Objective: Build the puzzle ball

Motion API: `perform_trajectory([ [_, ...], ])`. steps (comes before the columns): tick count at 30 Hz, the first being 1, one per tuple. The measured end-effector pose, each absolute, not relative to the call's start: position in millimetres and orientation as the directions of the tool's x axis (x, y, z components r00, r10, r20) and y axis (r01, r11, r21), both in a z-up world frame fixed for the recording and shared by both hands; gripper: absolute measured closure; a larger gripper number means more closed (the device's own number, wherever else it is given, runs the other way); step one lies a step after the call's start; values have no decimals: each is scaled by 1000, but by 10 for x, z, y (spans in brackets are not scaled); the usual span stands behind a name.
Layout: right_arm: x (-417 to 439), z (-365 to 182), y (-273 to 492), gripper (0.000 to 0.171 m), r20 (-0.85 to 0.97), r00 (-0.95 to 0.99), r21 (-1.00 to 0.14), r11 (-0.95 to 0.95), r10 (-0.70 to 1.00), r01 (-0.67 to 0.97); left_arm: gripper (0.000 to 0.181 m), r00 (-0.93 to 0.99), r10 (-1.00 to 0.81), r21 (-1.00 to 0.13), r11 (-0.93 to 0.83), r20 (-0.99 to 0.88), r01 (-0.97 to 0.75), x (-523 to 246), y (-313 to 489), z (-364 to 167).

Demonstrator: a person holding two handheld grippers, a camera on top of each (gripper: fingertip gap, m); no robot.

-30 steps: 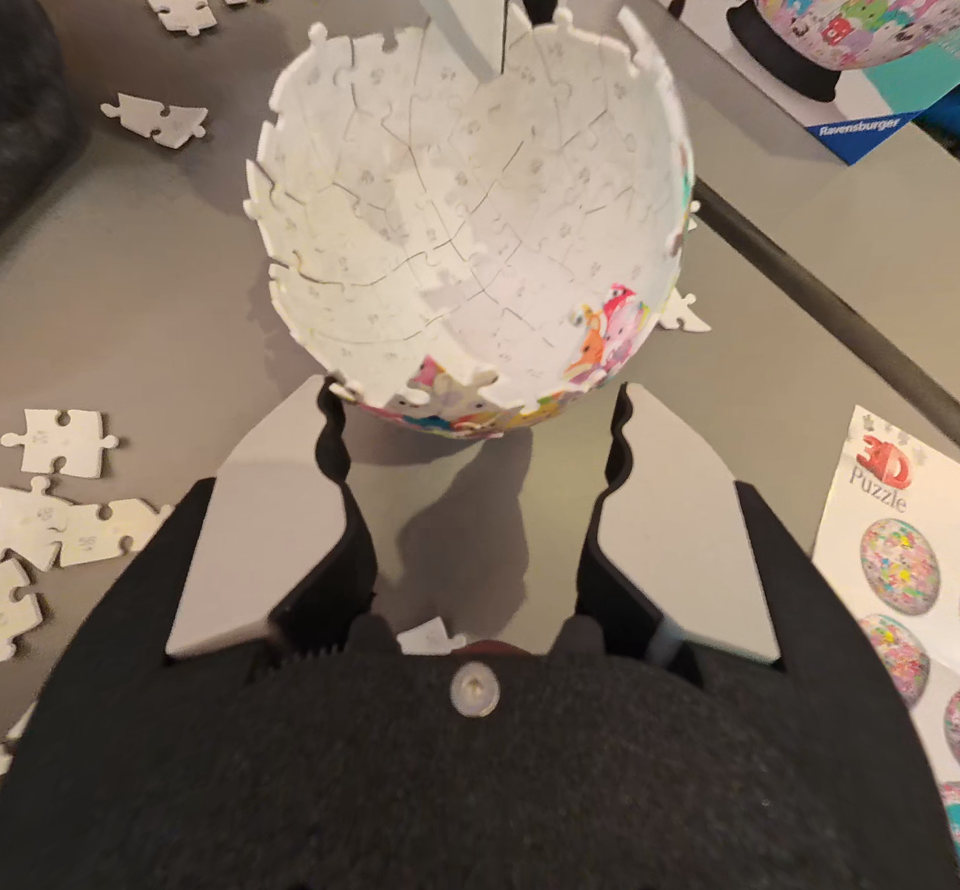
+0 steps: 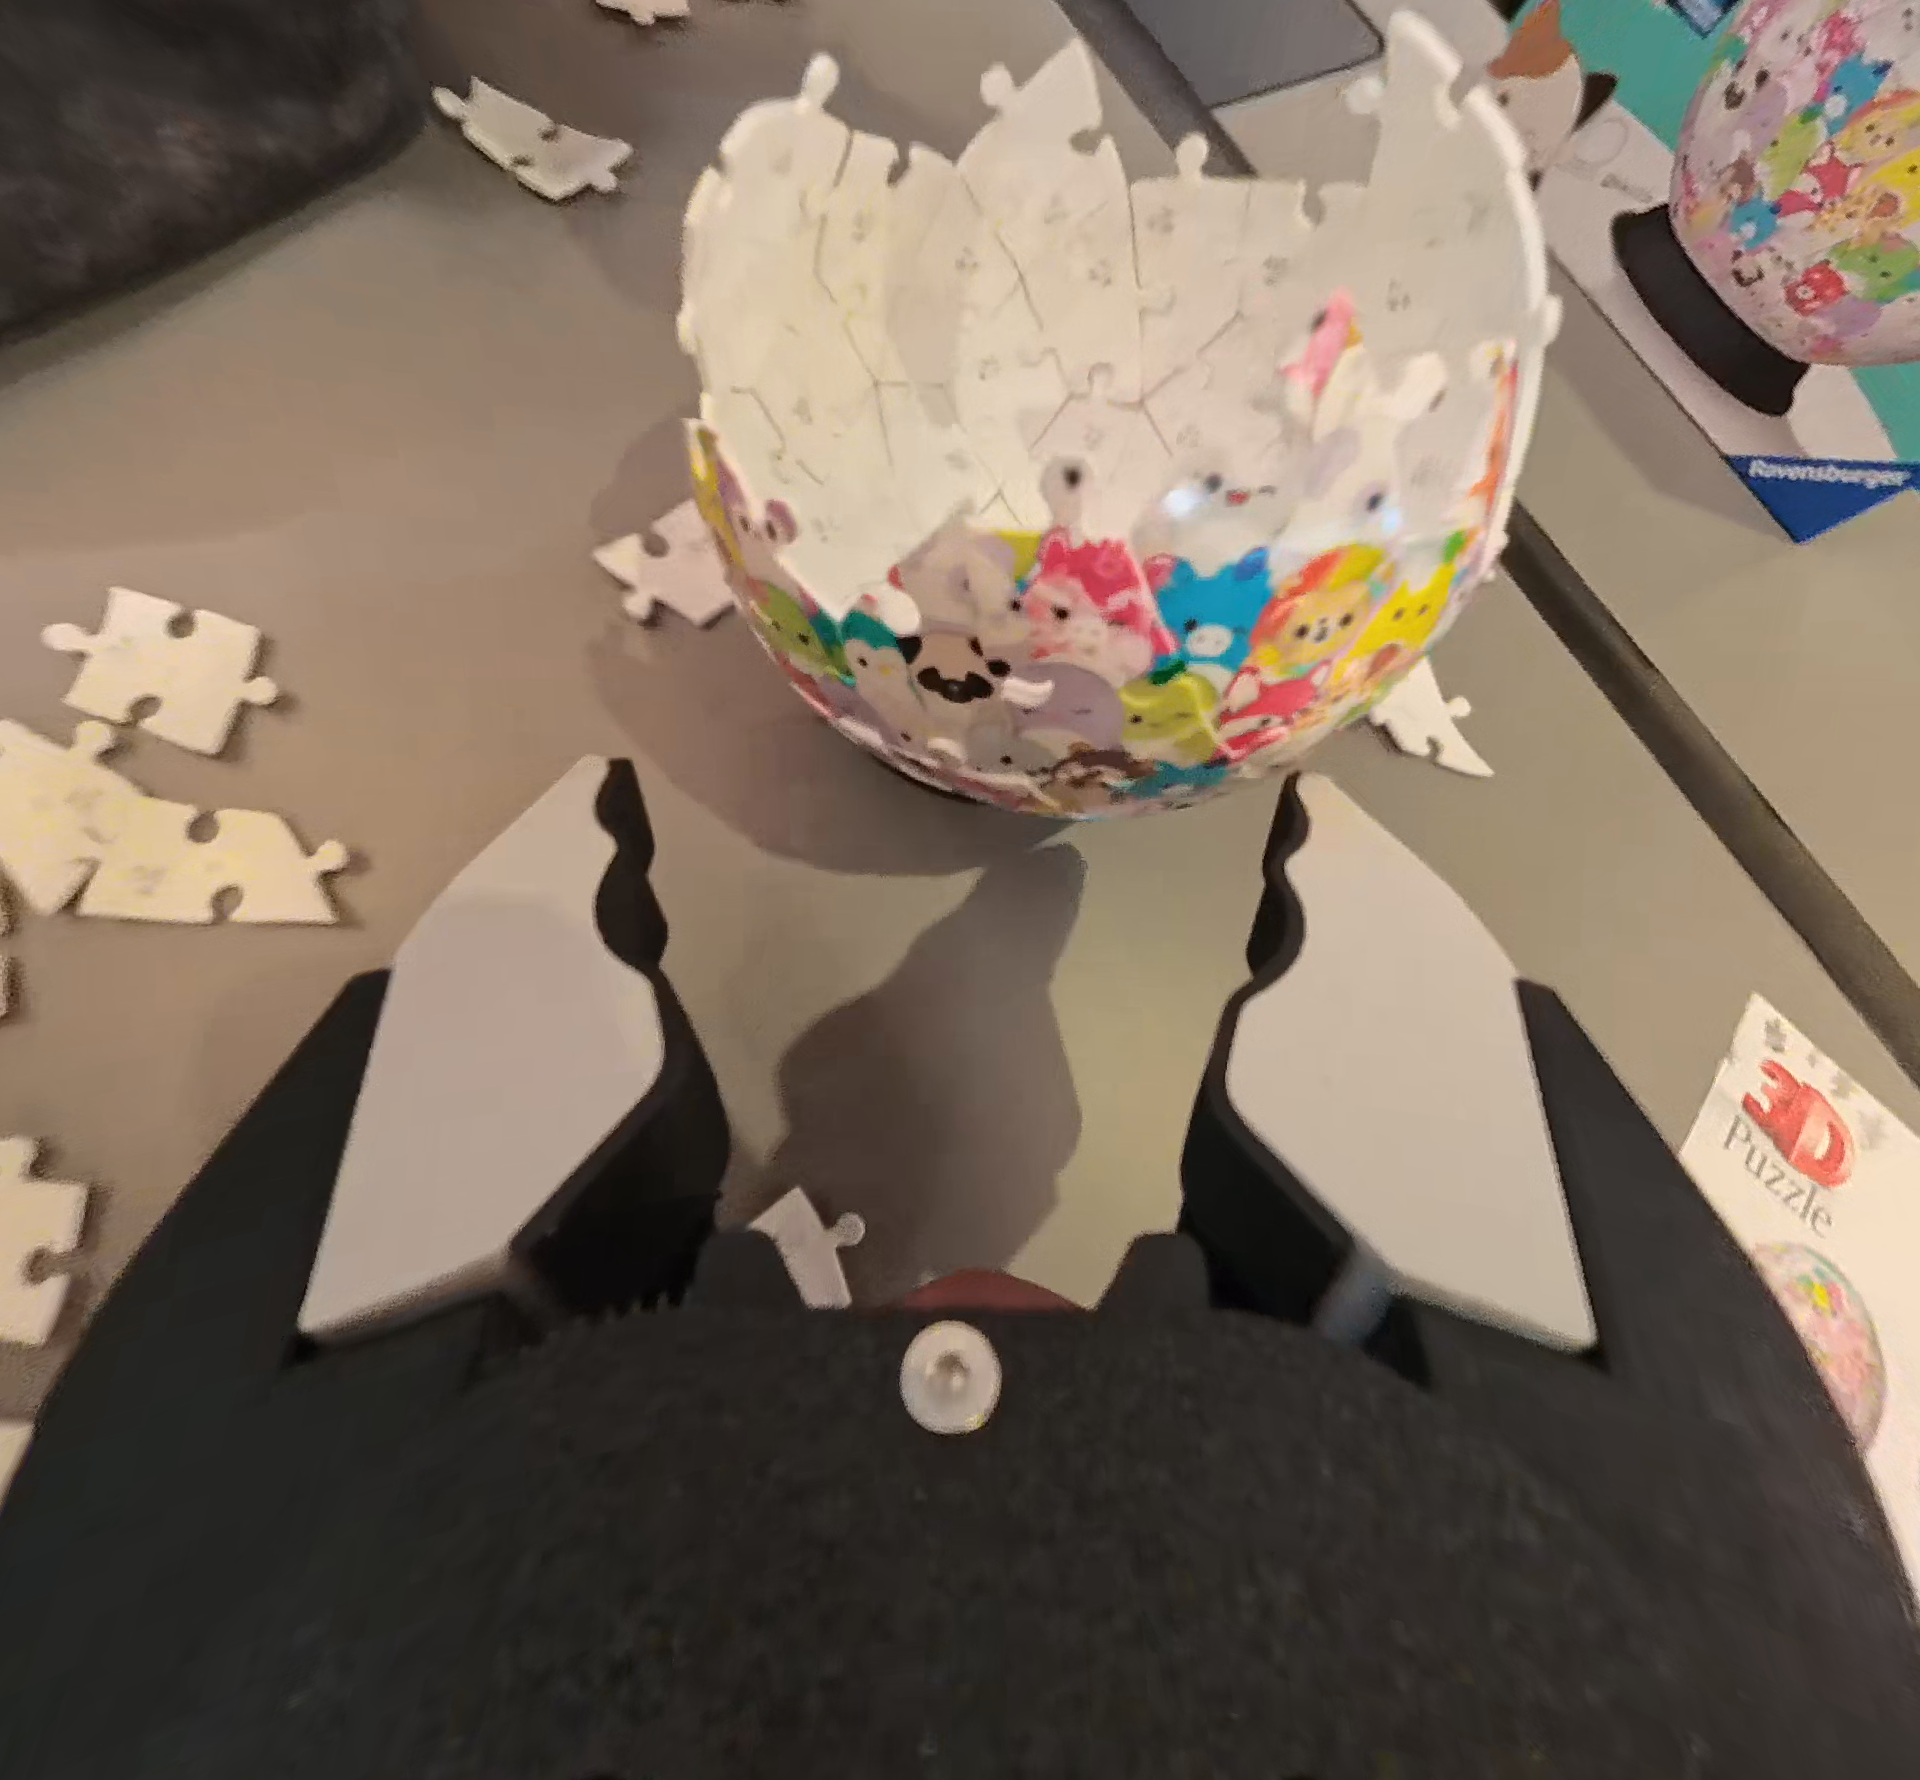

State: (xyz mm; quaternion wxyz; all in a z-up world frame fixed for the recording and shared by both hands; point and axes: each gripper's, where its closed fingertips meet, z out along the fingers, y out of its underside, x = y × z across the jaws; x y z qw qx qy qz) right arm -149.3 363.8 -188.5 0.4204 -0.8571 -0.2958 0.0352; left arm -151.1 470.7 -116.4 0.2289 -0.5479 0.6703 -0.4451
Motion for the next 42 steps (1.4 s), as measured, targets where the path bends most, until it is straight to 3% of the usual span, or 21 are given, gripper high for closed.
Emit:
perform_trajectory([
  [5, -1265, -1943, 3579, 60, 252, 847, -695, -522, 467, 495, 133, -256, -960, -833, 46, 116, -551, -1549, 4741, -1188],
  [9, -1150, -1823, 3385, 67, 207, 873, -725, -531, 441, 440, 133, -180, -977, -845, 2, 112, -535, -1725, 4737, -1046],
  [16, -1198, -1883, 2924, 81, 175, 848, -739, -503, 500, 449, 131, 123, -990, -754, -136, 74, -642, -2453, 4405, -1236],
  [20, -1231, -1899, 2697, 83, 155, 853, -783, -465, 497, 414, 133, 128, -985, -681, -171, 113, -712, -2710, 3828, -1640],
  [25, -1206, -1770, 2394, 84, 159, 852, -821, -413, 499, 395, 123, 174, -984, -620, -114, -38, -777, -2635, 3697, -2101],
  [30, -1119, -1752, 2189, 90, 133, 862, -842, -403, 489, 359, 122, 223, -972, -606, -136, -70, -784, -2449, 3760, -2178],
  [38, -1261, -1823, 2205, 100, 64, 844, -847, -418, 532, 328, 141, 244, -969, -672, -165, -25, -722, -2480, 3678, -2127],
  [42, -1411, -1883, 2194, 100, 121, 817, -825, -401, 563, 398, 122, 257, -961, -639, -136, -100, -757, -2393, 3807, -2179],
])
